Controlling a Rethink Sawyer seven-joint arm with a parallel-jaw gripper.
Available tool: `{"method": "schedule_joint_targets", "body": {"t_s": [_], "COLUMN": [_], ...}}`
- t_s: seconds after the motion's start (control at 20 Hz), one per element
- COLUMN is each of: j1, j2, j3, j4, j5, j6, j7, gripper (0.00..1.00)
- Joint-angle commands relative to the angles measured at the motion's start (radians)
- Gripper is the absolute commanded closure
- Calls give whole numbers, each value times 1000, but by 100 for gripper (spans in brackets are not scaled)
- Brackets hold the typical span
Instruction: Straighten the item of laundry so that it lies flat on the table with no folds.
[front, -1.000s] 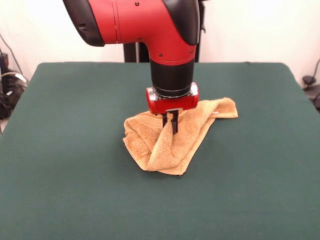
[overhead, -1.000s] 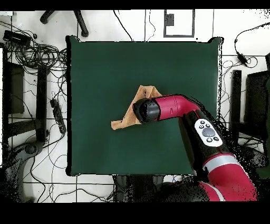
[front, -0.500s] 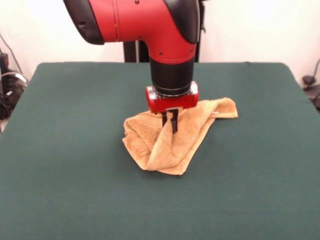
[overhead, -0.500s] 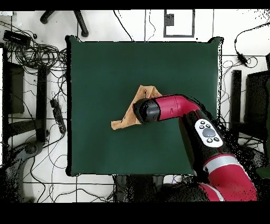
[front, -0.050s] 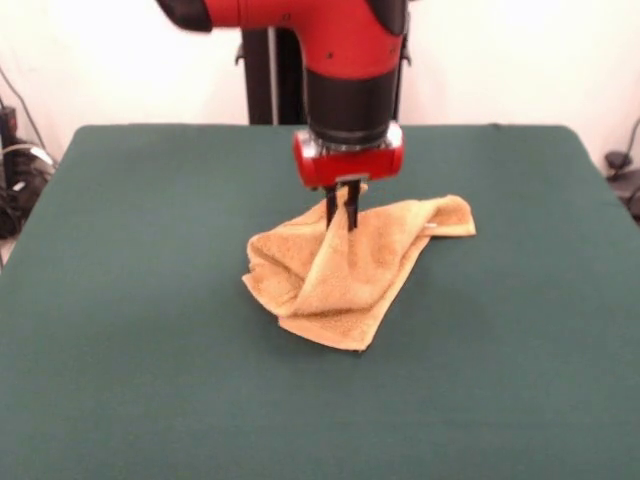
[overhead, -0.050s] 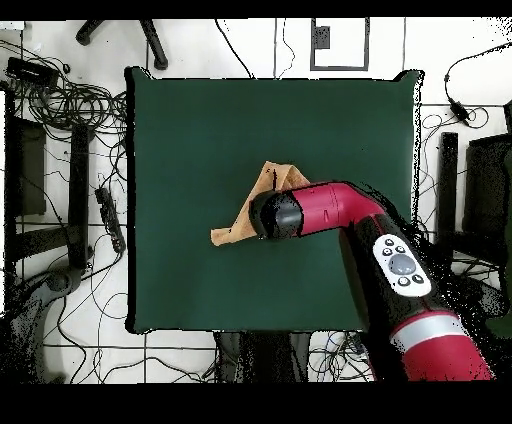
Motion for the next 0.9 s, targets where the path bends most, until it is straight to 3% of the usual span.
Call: {"method": "schedule_joint_targets", "body": {"t_s": [0.05, 0.25, 0.55, 0.9], "j1": [-1, -42, -95, -236], "j2": [-166, -223, -231, -316], "j3": [147, 165, 201, 257], "j4": [170, 189, 195, 158], "j5": [71, 82, 62, 51], "j6": [210, 282, 340, 529], "j7": [-223, -288, -340, -527], "gripper": [100, 100, 100, 100]}}
